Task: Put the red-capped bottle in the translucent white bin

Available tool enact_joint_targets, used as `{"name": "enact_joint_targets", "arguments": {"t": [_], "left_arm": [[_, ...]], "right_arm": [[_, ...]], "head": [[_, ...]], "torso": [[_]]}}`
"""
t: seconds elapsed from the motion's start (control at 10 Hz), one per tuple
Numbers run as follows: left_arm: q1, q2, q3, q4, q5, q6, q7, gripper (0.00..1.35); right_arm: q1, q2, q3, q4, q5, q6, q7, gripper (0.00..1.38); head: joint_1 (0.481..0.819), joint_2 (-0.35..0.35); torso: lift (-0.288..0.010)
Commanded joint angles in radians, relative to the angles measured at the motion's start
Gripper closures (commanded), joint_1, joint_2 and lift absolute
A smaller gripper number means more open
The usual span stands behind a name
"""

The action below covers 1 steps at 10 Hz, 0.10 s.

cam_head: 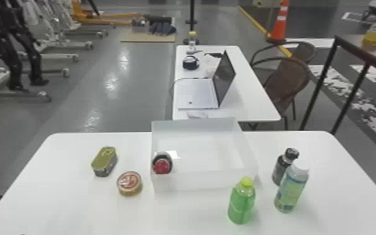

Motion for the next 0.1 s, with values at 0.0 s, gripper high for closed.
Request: {"name": "enact_joint_targets", "arguments": {"t": [0.0], "left_arm": [[0.0, -0.006, -0.01, 0.005, 0.013, 0.004, 0.0, 0.28]], "right_arm": [[-0.002, 0.0, 0.0, 0.0, 0.0, 0.0, 0.0, 0.21]], "head": [[0.549, 0.0]], "torso": [[-0.1]]}}
